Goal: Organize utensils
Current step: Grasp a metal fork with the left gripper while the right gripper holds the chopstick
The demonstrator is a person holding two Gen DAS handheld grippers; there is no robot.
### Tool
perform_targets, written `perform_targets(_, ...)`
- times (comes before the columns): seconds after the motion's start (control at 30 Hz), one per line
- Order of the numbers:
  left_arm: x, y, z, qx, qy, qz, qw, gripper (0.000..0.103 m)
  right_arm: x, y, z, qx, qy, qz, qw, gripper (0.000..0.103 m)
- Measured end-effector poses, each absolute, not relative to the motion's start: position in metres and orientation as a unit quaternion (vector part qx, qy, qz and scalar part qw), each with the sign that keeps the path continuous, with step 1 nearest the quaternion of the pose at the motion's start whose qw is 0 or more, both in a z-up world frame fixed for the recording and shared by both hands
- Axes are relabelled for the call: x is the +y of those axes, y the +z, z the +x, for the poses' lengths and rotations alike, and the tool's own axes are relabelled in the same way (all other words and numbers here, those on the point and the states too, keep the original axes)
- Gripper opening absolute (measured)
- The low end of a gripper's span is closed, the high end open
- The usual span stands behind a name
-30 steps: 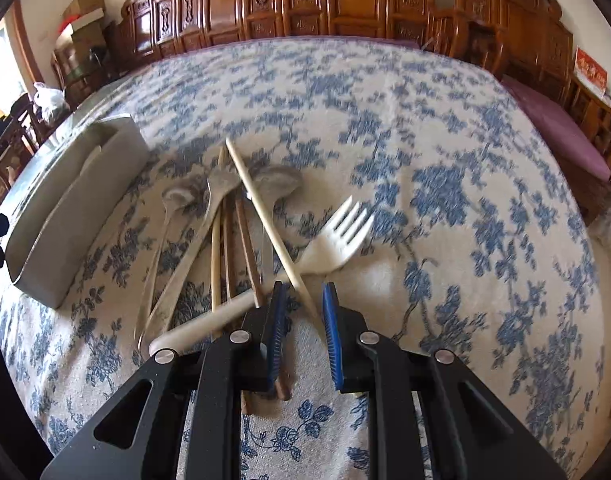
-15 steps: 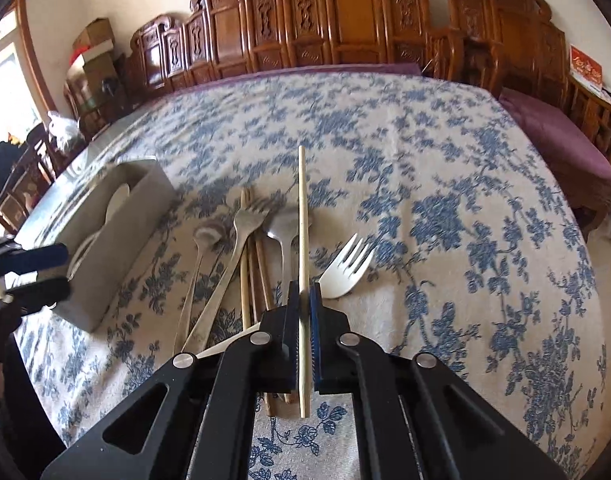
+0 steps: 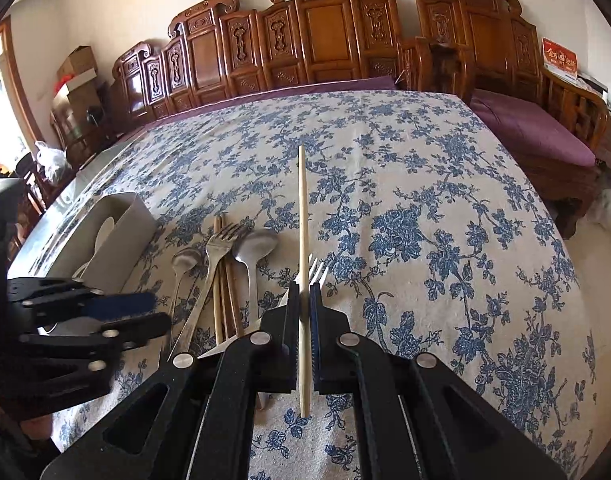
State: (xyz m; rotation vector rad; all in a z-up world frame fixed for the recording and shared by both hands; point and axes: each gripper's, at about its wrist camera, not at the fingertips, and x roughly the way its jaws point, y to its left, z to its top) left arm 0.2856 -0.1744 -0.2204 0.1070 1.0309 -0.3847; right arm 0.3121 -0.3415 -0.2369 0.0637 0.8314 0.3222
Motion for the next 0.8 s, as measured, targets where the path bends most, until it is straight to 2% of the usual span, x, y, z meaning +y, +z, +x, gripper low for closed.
perform_targets(0.47, -0.198, -0.239, 0.313, 0.512, -0.13, 0.114, 0.842, 0.02, -0.341, -0.235, 0.31, 0.396, 0.161, 0.036, 0.903, 0.006)
perform_targets(0.53, -0.196, -0.24, 0.316, 0.517, -0.136, 0.098, 0.839, 0.013, -0.341, -0.235, 0.31, 0.397, 0.16, 0.038, 0.903, 0.006)
perform_targets(0.8, -0.192, -0.233, 0.31, 0.507, -0.138, 0.09, 0.846, 0.006, -0.341, -0.235, 0.31, 0.397, 0.159, 0.036, 0.903, 0.006)
